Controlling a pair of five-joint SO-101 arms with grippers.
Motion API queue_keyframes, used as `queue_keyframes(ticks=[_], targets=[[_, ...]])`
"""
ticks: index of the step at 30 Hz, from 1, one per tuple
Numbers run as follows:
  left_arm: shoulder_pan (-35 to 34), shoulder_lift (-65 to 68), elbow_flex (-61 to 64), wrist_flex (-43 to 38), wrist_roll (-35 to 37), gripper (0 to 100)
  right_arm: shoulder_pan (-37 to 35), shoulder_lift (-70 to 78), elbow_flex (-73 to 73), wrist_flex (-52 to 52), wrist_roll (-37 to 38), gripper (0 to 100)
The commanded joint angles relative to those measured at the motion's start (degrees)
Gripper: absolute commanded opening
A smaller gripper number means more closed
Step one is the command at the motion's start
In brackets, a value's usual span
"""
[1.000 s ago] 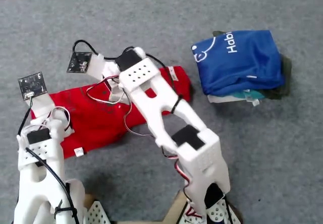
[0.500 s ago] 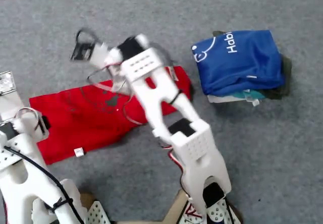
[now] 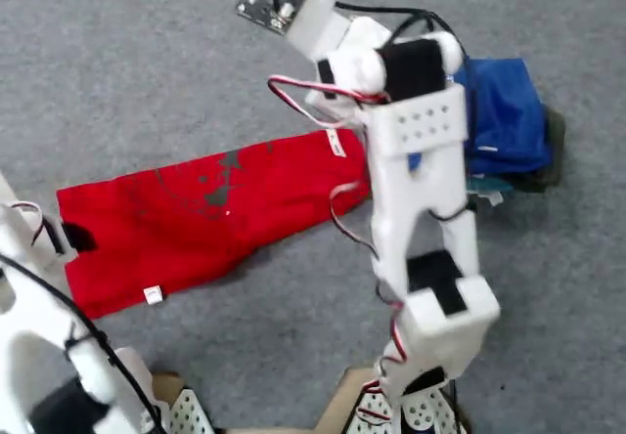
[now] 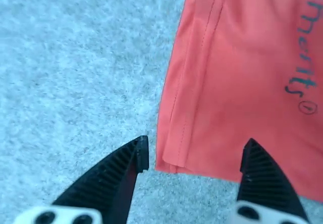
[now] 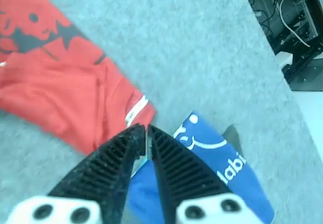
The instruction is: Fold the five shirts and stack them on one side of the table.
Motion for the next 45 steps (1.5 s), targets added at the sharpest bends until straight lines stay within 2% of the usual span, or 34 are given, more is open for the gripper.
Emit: queue_keyframes(ticks=[1,4,10,16,18,22,25,37,40,45], targets=[[0.84,6.86,-7.43,-0.18,2.73,30,-0.97,-9.19,9.27,-0.09,2.11,1.5],[1.45,14.95,-13.67,0.0,3.52,30,-0.97,-13.14,16.48,-2.37,4.4,1.5],[2.15,31.38,-22.9,0.09,2.9,30,-0.79,-14.64,24.4,-5.36,4.4,1.5],[1.98,42.11,-28.09,0.26,-2.99,30,-0.88,-14.81,25.54,-4.92,0.09,1.4],[0.92,44.66,-30.02,0.26,-3.87,26,-0.88,-14.9,25.54,-4.92,-0.18,1.4],[0.04,49.23,-33.01,1.14,-6.77,11,-0.79,-14.99,25.54,-4.92,0.18,1.4],[0.48,52.13,-35.65,5.8,-8.62,2,-0.7,-15.25,25.36,-4.92,0.18,1.4],[-4.26,55.74,-54.81,21.45,-8.97,3,-0.7,-15.34,25.1,-4.84,0.0,1.4],[-8.04,56.18,-63.78,25.23,-8.97,3,-0.7,-15.34,25.1,-5.27,0.0,1.4],[-15.52,56.26,-70.81,25.67,-8.97,3,-0.7,-15.25,25.01,-5.89,0.26,1.4]])
